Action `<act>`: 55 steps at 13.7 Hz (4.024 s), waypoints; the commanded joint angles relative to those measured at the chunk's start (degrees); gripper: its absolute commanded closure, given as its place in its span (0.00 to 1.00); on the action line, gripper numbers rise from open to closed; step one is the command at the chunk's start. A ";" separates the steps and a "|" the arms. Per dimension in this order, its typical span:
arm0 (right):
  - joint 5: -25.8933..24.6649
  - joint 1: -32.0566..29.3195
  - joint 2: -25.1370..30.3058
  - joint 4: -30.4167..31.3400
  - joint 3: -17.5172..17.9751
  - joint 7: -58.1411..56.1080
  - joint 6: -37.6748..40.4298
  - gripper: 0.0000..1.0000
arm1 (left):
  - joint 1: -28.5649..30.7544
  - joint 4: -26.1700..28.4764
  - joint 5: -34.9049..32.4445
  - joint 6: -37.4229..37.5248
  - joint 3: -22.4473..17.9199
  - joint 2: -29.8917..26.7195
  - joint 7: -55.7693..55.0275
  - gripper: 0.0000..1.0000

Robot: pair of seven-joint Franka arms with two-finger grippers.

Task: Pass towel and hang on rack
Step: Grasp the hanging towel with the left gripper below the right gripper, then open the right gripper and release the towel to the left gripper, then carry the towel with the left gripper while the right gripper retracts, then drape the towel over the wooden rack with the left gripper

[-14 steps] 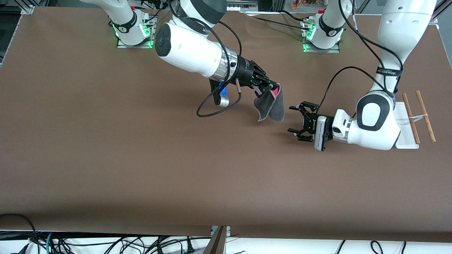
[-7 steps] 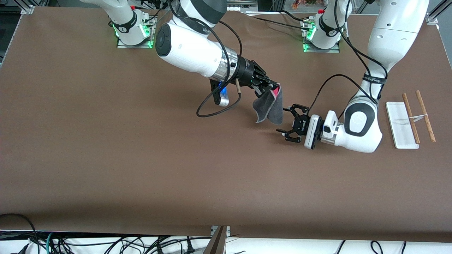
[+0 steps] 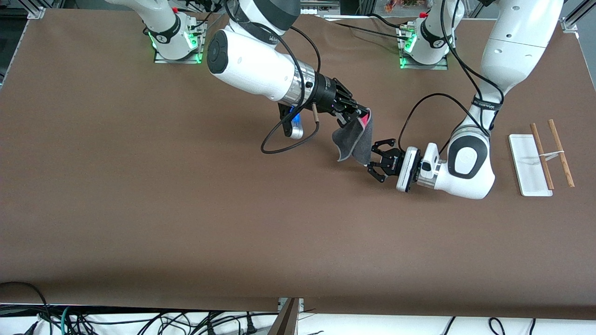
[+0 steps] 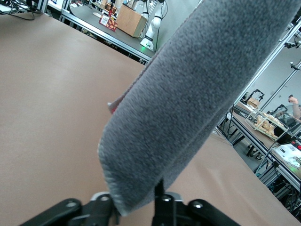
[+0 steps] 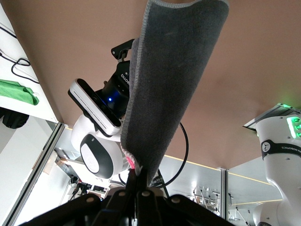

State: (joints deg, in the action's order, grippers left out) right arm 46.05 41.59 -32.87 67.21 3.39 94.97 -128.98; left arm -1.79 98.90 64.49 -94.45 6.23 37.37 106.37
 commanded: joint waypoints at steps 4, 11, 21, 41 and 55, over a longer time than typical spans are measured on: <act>0.53 0.25 -1.23 -2.18 0.04 1.27 0.05 1.00 | 1.26 0.51 1.60 1.90 0.19 -0.28 2.79 1.00; 0.18 -0.01 -1.14 -2.26 -0.23 1.27 0.31 0.00 | 1.61 -0.11 1.34 2.52 0.10 -0.28 2.61 1.00; -14.67 -5.02 3.23 0.88 -3.11 -12.84 13.99 0.00 | 2.41 -6.15 -5.67 2.61 -0.78 -0.98 1.82 1.00; -45.17 -29.20 27.16 27.18 -9.45 -91.19 32.13 0.00 | 14.18 -30.61 -62.35 20.89 -9.91 -4.75 -24.18 1.00; -46.23 -29.28 26.19 22.08 -9.45 -90.75 34.14 0.00 | 25.42 -28.94 -69.33 -0.02 -21.34 1.03 -24.11 0.97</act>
State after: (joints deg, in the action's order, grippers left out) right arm -0.08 13.34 -6.29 90.75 -6.76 4.72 -96.59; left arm 21.97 69.73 -3.09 -91.90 -15.56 36.91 82.22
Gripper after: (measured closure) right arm 0.000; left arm 0.974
